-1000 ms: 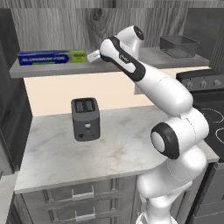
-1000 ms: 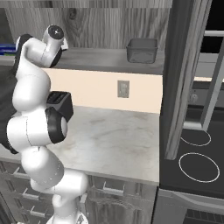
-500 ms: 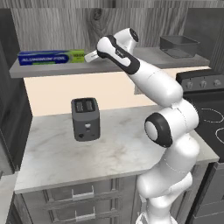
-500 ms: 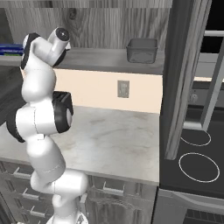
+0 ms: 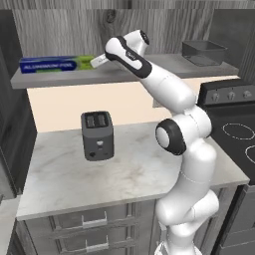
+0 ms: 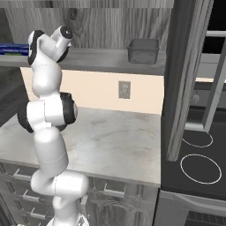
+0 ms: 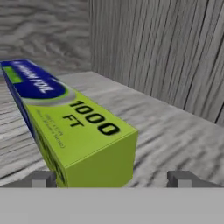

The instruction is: Retrieve the tupperware and aluminum foil from the cabinet and place them on the dining counter near the plate with steaks to prepare for storing leftovers.

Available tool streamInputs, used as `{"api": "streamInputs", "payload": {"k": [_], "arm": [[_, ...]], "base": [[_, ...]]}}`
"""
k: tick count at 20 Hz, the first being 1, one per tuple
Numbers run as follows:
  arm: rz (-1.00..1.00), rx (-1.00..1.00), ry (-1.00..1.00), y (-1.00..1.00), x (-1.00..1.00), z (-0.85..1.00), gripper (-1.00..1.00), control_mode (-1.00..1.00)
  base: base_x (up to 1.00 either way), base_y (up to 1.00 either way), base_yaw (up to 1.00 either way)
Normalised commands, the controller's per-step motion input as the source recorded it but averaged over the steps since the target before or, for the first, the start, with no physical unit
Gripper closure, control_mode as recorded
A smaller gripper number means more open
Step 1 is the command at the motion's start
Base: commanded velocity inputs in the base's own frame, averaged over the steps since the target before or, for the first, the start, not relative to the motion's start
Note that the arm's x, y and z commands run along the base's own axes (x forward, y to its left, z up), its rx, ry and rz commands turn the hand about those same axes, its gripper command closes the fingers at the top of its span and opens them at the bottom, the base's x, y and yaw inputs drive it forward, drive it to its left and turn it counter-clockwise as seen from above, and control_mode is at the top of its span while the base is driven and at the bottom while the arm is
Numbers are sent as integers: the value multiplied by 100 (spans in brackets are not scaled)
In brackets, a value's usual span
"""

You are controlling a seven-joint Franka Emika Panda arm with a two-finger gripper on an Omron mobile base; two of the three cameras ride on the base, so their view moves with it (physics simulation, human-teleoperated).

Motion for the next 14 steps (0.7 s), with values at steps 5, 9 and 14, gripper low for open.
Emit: {"api": "streamInputs", "payload": {"k": [5, 9, 14], "arm": [[12, 0, 0, 20, 29, -3, -100, -100], [20, 0, 0, 29, 5, -15, -100, -100], [23, 0, 0, 36, 0, -32, -100, -100]], "base": [[0, 0, 0], [0, 0, 0], [0, 0, 0]]}}
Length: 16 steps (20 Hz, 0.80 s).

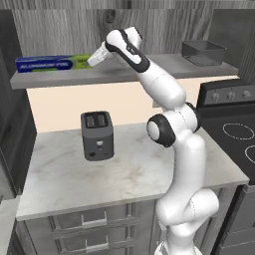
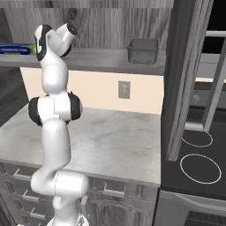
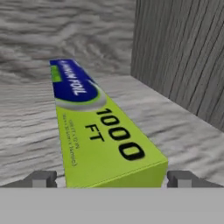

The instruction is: Retrieve the tupperware and aluminum foil from the cabinet and place them on the dining counter near the plate with steaks to prepare for storing leftovers.

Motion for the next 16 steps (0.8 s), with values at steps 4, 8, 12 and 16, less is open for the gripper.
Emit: {"api": "streamInputs", "payload": {"k": [4, 8, 12, 16], "arm": [[19, -2, 0, 39, 0, -28, 100, -100], [1, -4, -3, 15, -8, -19, 100, -100], [-16, -3, -11, 0, -58, -31, 100, -100], [-28, -3, -23, -5, -87, -61, 100, -100]], "base": [[0, 0, 0], [0, 0, 0], [0, 0, 0], [0, 0, 0]]}}
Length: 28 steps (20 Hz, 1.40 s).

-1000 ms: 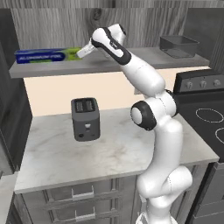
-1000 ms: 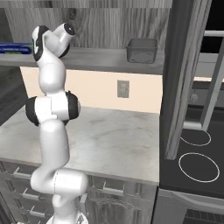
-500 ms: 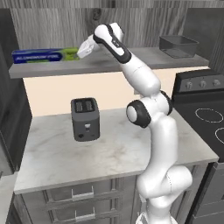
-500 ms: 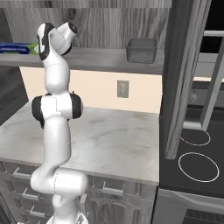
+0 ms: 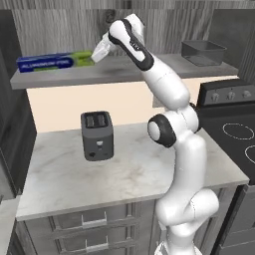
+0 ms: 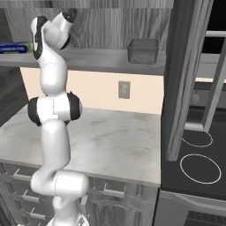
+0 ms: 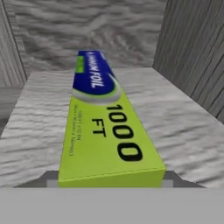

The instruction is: Retrieve the tupperware and aluminum foil from the cabinet and place them on the dining counter near the plate with steaks to prepare for storing leftovers.

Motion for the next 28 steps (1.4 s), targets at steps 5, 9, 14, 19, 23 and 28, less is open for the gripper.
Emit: {"api": "streamInputs", "payload": {"k": [5, 9, 14, 19, 23, 28], "arm": [[-23, 10, -42, -7, -87, -85, 100, -100], [-9, 36, -46, -35, -100, -67, 100, -100], [0, 37, -32, -89, -100, 10, 100, -100], [-6, 33, -7, -100, -100, 32, 100, -100], [-15, 20, 23, -73, -100, 24, 100, -100], [-10, 2, 49, -30, -98, 16, 100, -100]], "base": [[0, 0, 0], [0, 0, 0], [0, 0, 0], [0, 0, 0], [0, 0, 0], [0, 0, 0]]}}
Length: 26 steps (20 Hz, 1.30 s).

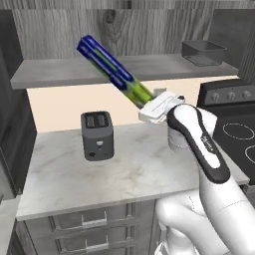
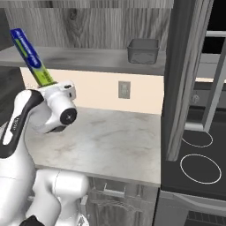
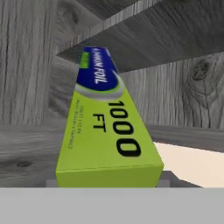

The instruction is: Retrieve the tupperware and aluminum foil from the cabinet and place them on the dining counter near the plate with steaks to prepare for storing leftovers.

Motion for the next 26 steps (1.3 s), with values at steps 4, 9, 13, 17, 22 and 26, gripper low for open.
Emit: {"api": "streamInputs", "payload": {"k": [4, 9, 13, 17, 22, 26], "arm": [[-2, -1, 43, -15, -99, 28, 100, -100], [0, 0, 45, -13, -92, 36, 100, -100], [-3, -2, 52, -2, -83, 39, 100, -100], [-4, -4, 47, 0, -98, 29, 100, -100], [-6, -3, 40, -20, -99, 11, 100, -100], [-17, -4, 31, -56, -61, 0, 100, -100]], "base": [[0, 0, 0], [0, 0, 0], [0, 0, 0], [0, 0, 0], [0, 0, 0], [0, 0, 0]]}}
